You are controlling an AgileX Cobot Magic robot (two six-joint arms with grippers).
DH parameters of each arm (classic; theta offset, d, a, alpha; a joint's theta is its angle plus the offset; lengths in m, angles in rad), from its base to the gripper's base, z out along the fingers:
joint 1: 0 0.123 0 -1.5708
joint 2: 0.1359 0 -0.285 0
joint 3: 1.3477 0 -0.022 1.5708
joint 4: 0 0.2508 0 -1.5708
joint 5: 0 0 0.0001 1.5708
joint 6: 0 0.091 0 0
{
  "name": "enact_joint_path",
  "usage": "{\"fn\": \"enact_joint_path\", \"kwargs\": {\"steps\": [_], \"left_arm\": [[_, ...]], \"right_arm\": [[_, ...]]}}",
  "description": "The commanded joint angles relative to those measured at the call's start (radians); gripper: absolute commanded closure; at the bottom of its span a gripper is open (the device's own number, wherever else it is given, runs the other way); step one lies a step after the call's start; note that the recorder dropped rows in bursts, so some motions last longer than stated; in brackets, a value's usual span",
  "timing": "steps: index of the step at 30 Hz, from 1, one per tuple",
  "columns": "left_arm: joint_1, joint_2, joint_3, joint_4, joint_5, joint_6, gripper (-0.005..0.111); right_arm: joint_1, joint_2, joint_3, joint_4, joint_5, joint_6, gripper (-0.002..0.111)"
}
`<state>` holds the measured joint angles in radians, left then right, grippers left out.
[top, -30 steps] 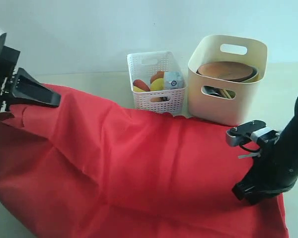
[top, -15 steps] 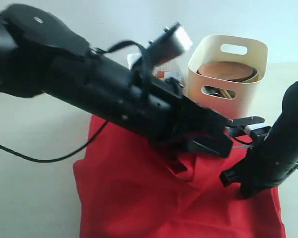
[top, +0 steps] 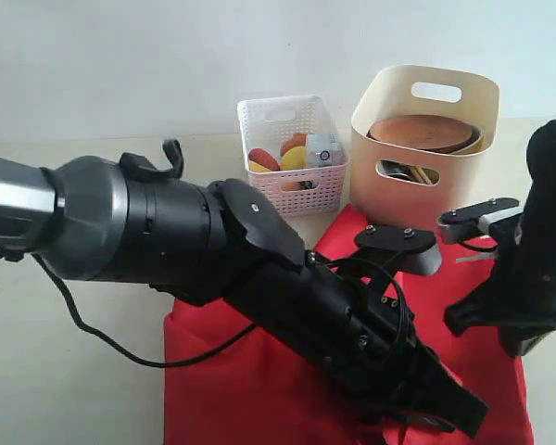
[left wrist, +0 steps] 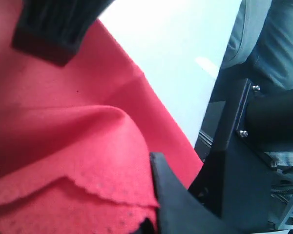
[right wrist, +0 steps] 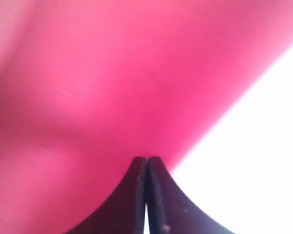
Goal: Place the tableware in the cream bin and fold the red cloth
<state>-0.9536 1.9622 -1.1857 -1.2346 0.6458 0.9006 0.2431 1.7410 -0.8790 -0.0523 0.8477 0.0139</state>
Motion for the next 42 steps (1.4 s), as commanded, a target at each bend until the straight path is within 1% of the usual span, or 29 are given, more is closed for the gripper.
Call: {"fn": "enact_joint_path", "kwargs": {"steps": [1, 4, 9, 12, 16, 17, 18, 20, 23, 25, 27, 28, 31, 36, 39, 42], "left_arm": [[-0.009, 0.001, -0.008, -0.010, 0.006, 0.013, 0.107], [-0.035, 0.001, -0.008, -0.010, 0.011, 0.043, 0.107], [-0.116, 0.003, -0.039, -0.010, 0.008, 0.076, 0.107], [-0.159, 0.022, -0.072, -0.003, -0.017, 0.099, 0.107], [-0.176, 0.076, -0.092, 0.006, -0.062, 0.102, 0.107], [-0.176, 0.091, -0.094, 0.006, -0.064, 0.102, 0.106], [-0.176, 0.107, -0.094, 0.006, -0.074, 0.102, 0.103], [-0.176, 0.132, -0.094, 0.006, -0.089, 0.102, 0.091], [-0.176, 0.141, -0.094, 0.006, -0.107, 0.102, 0.061], [-0.170, 0.135, -0.096, 0.024, -0.107, 0.102, 0.034], [-0.162, 0.119, -0.101, 0.043, -0.111, 0.102, 0.017], [-0.160, 0.109, -0.106, 0.055, -0.107, 0.094, 0.013], [-0.156, 0.067, -0.116, 0.104, -0.089, 0.078, 0.014], [-0.152, -0.025, -0.119, 0.135, -0.071, 0.078, 0.026], [-0.148, -0.074, -0.119, 0.212, -0.044, 0.032, 0.027], [-0.141, -0.123, -0.119, 0.337, -0.007, -0.049, 0.027]], "right_arm": [[0.002, -0.060, -0.019, -0.304, 0.125, 0.205, 0.108], [0.002, -0.095, -0.034, -0.372, 0.161, 0.227, 0.108], [0.002, -0.123, -0.061, -0.341, 0.148, 0.225, 0.108], [0.002, -0.123, -0.066, -0.334, 0.142, 0.225, 0.108], [0.002, -0.123, -0.066, -0.327, 0.142, 0.223, 0.108], [0.002, -0.123, -0.066, -0.321, 0.137, 0.223, 0.108], [0.002, -0.123, -0.066, -0.315, 0.129, 0.223, 0.108], [0.002, -0.123, -0.066, -0.303, 0.114, 0.223, 0.108], [0.002, -0.123, -0.066, -0.284, 0.098, 0.216, 0.108], [0.002, -0.123, -0.066, -0.267, 0.093, 0.199, 0.108], [0.002, -0.123, -0.066, -0.247, 0.080, 0.189, 0.108], [0.002, -0.123, -0.066, -0.242, 0.065, 0.185, 0.108], [0.002, -0.123, -0.066, -0.223, 0.058, 0.168, 0.108], [0.002, -0.123, -0.066, -0.205, 0.036, 0.164, 0.108], [0.002, -0.123, -0.066, -0.181, 0.036, 0.137, 0.108], [0.002, -0.123, -0.066, -0.117, 0.029, 0.082, 0.108]]}}
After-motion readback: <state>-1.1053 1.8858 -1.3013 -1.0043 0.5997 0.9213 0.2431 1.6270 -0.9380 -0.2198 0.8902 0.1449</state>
